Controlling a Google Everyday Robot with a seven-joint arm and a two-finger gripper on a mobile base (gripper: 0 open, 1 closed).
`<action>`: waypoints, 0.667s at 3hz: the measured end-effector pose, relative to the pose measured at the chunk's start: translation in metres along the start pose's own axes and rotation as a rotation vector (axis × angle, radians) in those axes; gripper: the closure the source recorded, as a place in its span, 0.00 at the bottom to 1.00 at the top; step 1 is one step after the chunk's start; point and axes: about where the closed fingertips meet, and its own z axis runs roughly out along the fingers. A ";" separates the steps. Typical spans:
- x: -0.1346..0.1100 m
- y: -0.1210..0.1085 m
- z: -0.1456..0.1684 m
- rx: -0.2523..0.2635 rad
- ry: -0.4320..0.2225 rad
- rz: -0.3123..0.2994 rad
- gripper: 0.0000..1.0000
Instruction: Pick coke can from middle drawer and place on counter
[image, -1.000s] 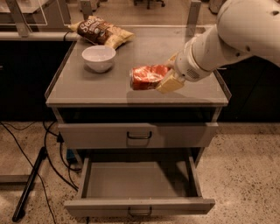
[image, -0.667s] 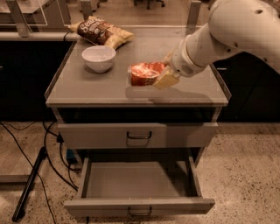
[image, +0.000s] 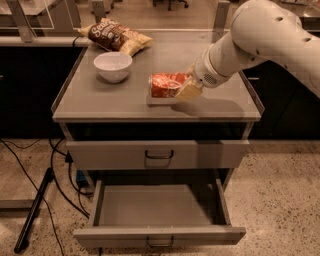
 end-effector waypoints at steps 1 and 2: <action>0.006 -0.002 0.012 -0.020 0.009 0.025 1.00; 0.012 -0.002 0.020 -0.039 0.020 0.046 1.00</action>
Offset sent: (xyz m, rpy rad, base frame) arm 0.0142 -0.0055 -0.0298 0.0131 0.0900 -0.0359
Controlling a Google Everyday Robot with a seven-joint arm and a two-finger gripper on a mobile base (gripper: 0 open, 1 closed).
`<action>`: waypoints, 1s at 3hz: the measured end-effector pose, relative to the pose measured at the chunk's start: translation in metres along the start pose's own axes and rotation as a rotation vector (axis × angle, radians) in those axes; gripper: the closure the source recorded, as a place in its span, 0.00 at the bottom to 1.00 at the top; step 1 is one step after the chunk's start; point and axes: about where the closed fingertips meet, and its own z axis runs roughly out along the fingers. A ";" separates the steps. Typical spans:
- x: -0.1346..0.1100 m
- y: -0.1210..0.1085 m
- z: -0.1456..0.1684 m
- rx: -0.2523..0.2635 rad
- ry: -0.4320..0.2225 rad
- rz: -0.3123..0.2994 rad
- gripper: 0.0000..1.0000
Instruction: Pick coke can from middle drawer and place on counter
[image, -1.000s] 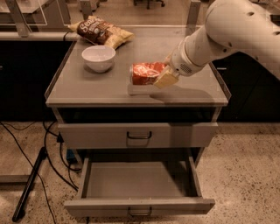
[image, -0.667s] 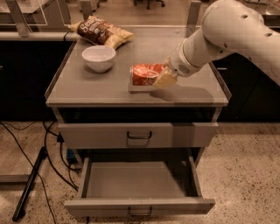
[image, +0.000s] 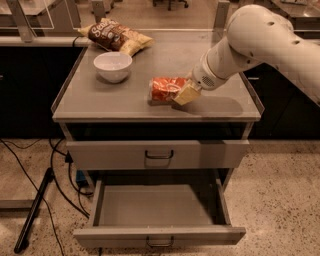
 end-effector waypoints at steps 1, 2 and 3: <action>0.004 0.001 0.007 -0.016 0.008 0.014 1.00; 0.004 0.001 0.007 -0.016 0.008 0.014 1.00; 0.004 0.001 0.007 -0.016 0.008 0.014 0.87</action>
Offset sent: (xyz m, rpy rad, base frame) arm 0.0022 -0.0025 -0.0189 0.0064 0.0474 -0.0119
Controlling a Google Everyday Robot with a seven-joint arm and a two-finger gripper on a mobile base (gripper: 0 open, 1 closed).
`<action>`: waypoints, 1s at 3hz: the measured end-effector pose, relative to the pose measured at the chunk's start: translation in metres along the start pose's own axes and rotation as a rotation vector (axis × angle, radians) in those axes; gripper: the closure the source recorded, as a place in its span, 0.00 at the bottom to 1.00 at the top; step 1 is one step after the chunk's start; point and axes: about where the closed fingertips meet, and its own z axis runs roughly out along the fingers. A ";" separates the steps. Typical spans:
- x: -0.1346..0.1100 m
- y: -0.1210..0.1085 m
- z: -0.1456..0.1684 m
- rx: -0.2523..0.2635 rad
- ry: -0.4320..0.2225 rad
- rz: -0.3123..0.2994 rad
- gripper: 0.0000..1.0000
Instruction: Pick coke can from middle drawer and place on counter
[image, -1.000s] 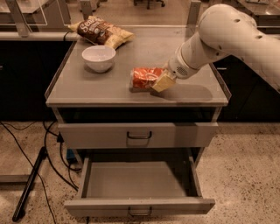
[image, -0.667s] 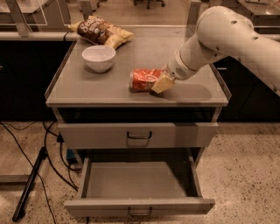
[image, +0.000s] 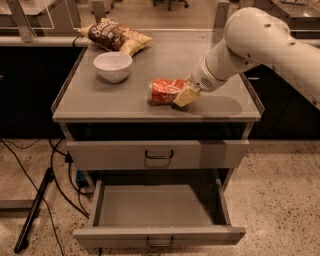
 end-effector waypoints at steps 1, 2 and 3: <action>0.000 0.000 0.000 0.000 0.000 0.000 0.63; 0.000 0.000 0.000 0.000 0.000 0.000 0.41; 0.000 0.000 0.000 0.000 0.000 0.000 0.18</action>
Offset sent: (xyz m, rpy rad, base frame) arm 0.0000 0.0000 0.0000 0.0000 0.0000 0.0000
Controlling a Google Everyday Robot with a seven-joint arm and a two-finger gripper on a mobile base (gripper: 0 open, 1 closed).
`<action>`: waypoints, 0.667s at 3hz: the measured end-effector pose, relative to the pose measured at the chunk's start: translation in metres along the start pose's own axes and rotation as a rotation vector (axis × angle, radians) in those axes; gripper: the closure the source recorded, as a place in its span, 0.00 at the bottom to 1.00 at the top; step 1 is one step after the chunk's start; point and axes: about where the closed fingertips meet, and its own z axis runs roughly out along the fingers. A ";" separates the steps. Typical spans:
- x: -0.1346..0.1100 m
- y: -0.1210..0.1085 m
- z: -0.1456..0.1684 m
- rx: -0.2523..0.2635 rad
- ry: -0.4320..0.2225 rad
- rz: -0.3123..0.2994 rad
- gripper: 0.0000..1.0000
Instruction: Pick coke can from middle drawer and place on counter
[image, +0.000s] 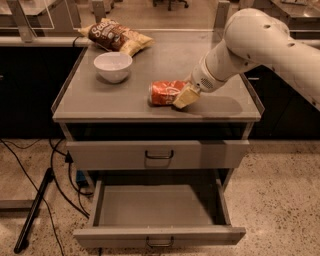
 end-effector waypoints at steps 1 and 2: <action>0.000 0.000 0.000 0.000 0.000 0.000 0.00; 0.000 0.000 0.000 0.000 0.000 0.000 0.00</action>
Offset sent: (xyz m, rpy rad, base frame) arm 0.0000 0.0000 0.0000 0.0000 0.0000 0.0000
